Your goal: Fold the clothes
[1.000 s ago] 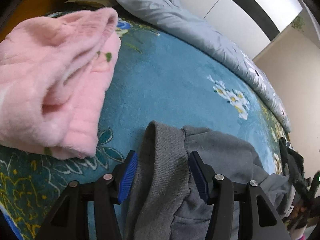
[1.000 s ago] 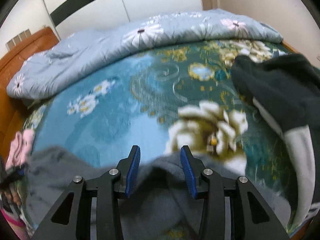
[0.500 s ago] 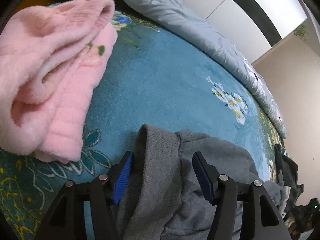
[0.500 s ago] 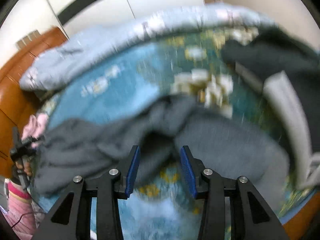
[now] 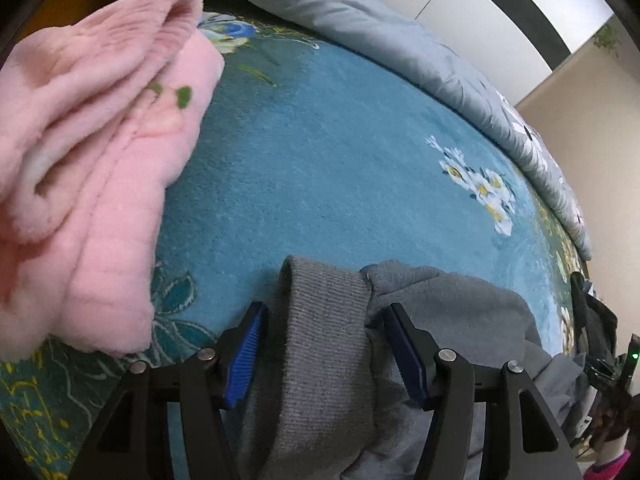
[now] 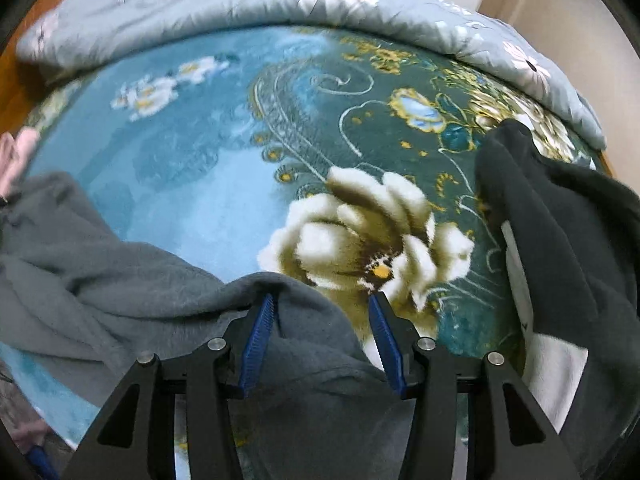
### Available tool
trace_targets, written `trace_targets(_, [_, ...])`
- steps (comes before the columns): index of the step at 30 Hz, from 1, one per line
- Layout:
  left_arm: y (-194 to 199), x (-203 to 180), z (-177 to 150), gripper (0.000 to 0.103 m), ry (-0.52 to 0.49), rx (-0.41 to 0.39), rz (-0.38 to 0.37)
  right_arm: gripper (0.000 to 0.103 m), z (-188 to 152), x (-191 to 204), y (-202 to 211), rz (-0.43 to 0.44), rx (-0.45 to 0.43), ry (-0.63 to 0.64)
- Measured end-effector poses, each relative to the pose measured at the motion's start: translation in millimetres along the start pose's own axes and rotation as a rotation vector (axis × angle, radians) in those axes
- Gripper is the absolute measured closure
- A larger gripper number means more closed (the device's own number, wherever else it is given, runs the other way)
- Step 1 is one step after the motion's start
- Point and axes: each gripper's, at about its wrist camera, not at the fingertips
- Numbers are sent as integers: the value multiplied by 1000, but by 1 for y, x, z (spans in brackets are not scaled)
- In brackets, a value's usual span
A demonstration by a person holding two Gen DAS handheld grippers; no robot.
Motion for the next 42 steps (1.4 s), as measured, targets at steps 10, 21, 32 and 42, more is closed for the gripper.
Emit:
trace_targets(10, [27,-14,5,79,-13,-108,-65,99,5,21,7,-71,-45,24])
trace_targets(21, [126,-13,87,83,39,-398,-114,99,51,61,129,-220,-589,127])
trace_targets(32, [13,-9,92,84,125,-147,2,99,54,33,5,-133,-296,38])
trace_targets(42, [55,-11,92,84,64,-204,-1,99,91,32,30,-61,-406,-75])
Point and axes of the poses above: each gripper's, at about its wrist camera, not at the fingertips, and y roughly against the way its jaws point, x to its left, z to its top, and after that the axes turned 15 degrees about z, right-handed
